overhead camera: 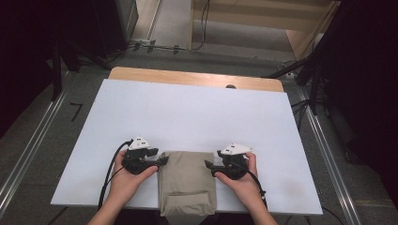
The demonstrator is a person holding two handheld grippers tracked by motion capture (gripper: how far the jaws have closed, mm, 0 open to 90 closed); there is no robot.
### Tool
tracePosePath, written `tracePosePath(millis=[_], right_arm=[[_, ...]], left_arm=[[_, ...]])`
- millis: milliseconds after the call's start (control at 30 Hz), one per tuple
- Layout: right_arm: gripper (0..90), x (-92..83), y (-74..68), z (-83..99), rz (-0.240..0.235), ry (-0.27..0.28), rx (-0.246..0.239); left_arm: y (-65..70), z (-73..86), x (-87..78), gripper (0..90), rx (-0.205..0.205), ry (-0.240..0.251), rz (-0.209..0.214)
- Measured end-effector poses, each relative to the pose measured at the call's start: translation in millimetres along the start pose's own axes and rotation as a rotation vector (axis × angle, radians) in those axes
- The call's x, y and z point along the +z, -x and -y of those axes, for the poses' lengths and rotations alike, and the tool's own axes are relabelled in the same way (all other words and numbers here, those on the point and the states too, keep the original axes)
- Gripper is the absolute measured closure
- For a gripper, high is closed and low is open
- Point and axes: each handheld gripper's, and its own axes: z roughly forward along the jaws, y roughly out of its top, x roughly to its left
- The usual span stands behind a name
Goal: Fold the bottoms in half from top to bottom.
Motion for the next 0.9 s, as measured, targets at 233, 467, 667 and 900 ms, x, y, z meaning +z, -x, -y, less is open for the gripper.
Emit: tracePosePath(millis=[233,467,667,900], right_arm=[[44.8,13.0,2.3,-1.6,0.015,-0.005,-0.009],[62.6,15.6,-0.1,-1.0,-0.014,0.001,-0.031],[80.6,15.8,4.3,-0.7,-0.101,-0.008,0.011],[84.9,8.8,11.7,-3.2,-0.103,0.044,0.056]], left_arm=[[-0.6,2.3,5.3,58.9,0.023,-0.028,0.019],[-3.0,1.8,6.6,72.3,0.0,-0.047,0.062],[-7.3,-1.6,8.4,84.4,-0.004,-0.058,0.122],[-10.7,-13.5,6.9,86.0,-0.003,-0.011,0.136]])
